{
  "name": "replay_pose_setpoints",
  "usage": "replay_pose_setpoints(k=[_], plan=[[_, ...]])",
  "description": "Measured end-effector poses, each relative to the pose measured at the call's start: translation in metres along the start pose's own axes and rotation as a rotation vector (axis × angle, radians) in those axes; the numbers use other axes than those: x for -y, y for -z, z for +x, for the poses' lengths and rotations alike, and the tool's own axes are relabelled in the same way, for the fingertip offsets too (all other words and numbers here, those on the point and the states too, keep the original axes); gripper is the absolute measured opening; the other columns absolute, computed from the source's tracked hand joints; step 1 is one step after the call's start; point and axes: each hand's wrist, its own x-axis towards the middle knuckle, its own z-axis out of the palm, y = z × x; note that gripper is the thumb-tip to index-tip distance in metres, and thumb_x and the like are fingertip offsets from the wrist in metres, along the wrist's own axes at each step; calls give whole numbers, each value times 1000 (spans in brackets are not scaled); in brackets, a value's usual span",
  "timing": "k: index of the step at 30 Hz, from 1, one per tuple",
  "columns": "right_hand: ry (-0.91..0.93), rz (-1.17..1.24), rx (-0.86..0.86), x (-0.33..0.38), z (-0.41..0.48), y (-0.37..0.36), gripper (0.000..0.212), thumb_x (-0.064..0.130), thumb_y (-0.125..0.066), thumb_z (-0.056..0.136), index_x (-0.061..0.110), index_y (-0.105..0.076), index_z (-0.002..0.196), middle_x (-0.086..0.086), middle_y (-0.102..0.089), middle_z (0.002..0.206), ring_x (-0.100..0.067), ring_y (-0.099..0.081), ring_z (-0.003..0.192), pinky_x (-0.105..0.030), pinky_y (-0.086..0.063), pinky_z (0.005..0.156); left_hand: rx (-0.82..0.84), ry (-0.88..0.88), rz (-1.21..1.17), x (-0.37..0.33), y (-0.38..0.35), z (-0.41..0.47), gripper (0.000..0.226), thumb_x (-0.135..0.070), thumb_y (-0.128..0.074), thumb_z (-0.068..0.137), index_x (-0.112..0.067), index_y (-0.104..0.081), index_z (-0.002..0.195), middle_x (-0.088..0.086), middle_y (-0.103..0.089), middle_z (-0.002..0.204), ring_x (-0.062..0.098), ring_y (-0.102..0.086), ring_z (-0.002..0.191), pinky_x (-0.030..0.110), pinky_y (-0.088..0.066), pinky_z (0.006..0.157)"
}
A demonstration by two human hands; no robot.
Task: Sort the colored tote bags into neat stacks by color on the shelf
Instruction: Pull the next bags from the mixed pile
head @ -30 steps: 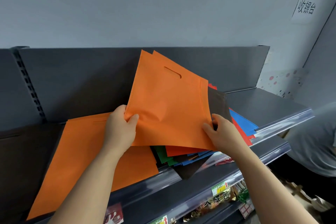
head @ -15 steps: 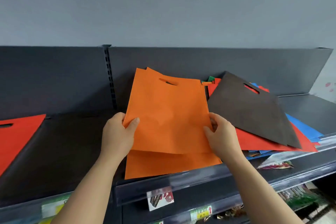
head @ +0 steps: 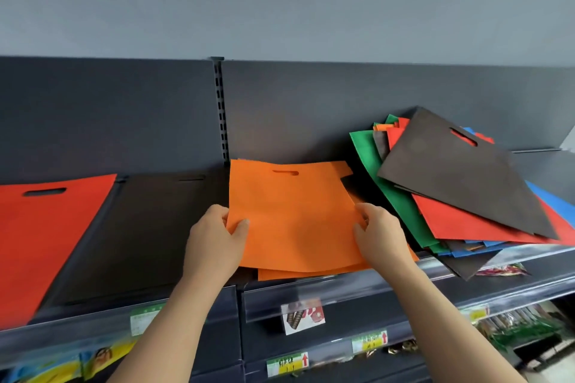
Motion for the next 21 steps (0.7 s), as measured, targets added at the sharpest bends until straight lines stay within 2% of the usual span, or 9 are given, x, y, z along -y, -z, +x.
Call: replay_pose_setpoints(k=[3,6,8,10,14,16,18,19,21], plan=[[-41,-76,-18,-10,0,8,36,9,-45,89,13,-57,123,-9,-57,120,-30,-55,102,-33,-45,80,87,-19,-33,-4,-17,0,33,-30,-57,91,-14,-51,121,-1,-62,105,14,-59,87,24,-45,65],[-70,-130,-27,-20,2,14,30,5,-42,88,9,-62,111,-10,-57,112,-27,-50,86,-30,-37,70,131,-30,-31,-10,-31,1,41,-29,-58,91,-13,-48,127,1,-63,109,17,-61,93,28,-50,73],[-82,-155,-21,-25,4,15,29,2,-41,87,5,-62,108,-11,-56,111,-27,-50,82,-30,-37,68,143,-27,-7,-13,-37,2,41,-30,-60,89,-13,-49,125,1,-64,105,17,-61,90,29,-50,70],[-88,-176,-16,-31,7,17,31,-1,-40,86,2,-62,107,-11,-56,112,-31,-54,89,-32,-40,70,162,-27,34,-18,-41,3,36,-32,-62,87,-13,-52,116,0,-63,95,15,-60,80,28,-49,63],[-94,-206,8,-42,13,19,37,-4,-37,85,6,-62,109,-9,-56,111,-28,-52,88,-31,-41,71,186,-22,90,-25,-46,0,31,-32,-67,84,-13,-47,98,0,-58,82,13,-57,68,29,-50,57],[-90,-207,5,-45,14,18,31,-5,-36,83,5,-62,98,-7,-56,101,-26,-50,81,-30,-40,65,199,-12,118,-28,-46,-2,35,-32,-69,83,-13,-46,102,0,-56,89,14,-55,74,26,-46,61],[-63,-210,-14,-44,14,17,20,-5,-37,80,3,-55,78,-4,-54,88,-30,-51,76,-29,-36,55,189,-11,155,-29,-44,-3,43,-34,-70,82,-10,-48,110,4,-53,103,17,-53,90,29,-47,74],[-38,-208,-32,-42,13,17,16,-5,-38,79,0,-53,74,-5,-55,87,-33,-52,75,-31,-38,54,171,-20,188,-31,-42,-4,47,-35,-70,82,-10,-48,115,6,-51,110,20,-51,99,31,-47,81],[33,-209,-82,-35,9,21,16,-4,-42,80,-5,-58,81,-10,-62,100,-37,-58,83,-39,-50,63,126,-53,261,-35,-39,-4,50,-39,-66,84,-11,-47,120,8,-48,119,23,-46,110,33,-44,88]])
